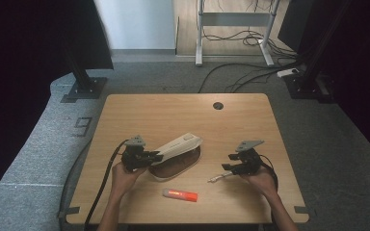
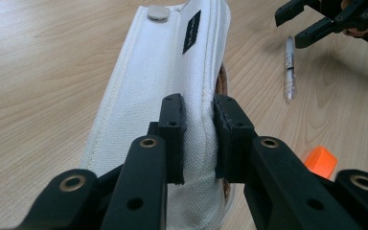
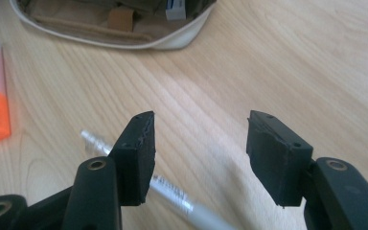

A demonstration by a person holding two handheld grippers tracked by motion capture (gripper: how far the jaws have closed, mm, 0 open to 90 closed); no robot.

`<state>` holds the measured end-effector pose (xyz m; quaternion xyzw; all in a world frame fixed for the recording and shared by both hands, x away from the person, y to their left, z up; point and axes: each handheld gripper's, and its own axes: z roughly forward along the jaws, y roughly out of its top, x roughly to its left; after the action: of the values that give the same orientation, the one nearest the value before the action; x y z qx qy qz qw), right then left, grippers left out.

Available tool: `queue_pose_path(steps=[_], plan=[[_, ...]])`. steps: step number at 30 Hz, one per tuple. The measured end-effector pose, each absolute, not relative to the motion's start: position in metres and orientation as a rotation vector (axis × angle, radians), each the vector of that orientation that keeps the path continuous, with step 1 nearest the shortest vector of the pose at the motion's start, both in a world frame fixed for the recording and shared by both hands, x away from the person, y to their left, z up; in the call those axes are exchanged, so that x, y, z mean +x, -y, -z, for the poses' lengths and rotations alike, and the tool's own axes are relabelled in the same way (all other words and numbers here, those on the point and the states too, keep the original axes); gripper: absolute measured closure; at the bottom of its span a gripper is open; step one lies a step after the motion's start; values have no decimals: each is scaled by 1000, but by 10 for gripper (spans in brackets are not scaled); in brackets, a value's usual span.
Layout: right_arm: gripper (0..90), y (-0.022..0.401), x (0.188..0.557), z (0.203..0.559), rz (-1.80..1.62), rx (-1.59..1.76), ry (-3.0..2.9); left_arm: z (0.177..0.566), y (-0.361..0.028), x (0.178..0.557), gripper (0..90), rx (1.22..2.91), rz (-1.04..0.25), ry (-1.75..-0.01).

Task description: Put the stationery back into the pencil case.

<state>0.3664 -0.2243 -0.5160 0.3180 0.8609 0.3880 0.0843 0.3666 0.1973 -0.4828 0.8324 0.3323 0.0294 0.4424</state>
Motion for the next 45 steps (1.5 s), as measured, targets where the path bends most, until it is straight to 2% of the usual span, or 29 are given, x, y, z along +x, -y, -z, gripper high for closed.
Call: queue_pose_path(steps=[15, 29, 31, 32, 34, 45], plan=[[455, 239, 357, 537, -1088, 941, -2623, 483, -197, 367, 749, 2068, -68, -821], [640, 231, 364, 540, -1022, 928, -2565, 484, -197, 367, 746, 2072, -63, -819], [703, 228, 366, 540, -1030, 914, -2573, 484, -197, 367, 745, 2073, -65, -819], [703, 228, 366, 540, -1030, 914, -2573, 484, -197, 367, 745, 2073, -65, -818], [776, 229, 367, 541, -1043, 916, -2576, 484, -196, 367, 745, 2074, -65, -816], [785, 231, 362, 540, -1045, 935, -2585, 484, -196, 367, 748, 2072, -65, -818]])
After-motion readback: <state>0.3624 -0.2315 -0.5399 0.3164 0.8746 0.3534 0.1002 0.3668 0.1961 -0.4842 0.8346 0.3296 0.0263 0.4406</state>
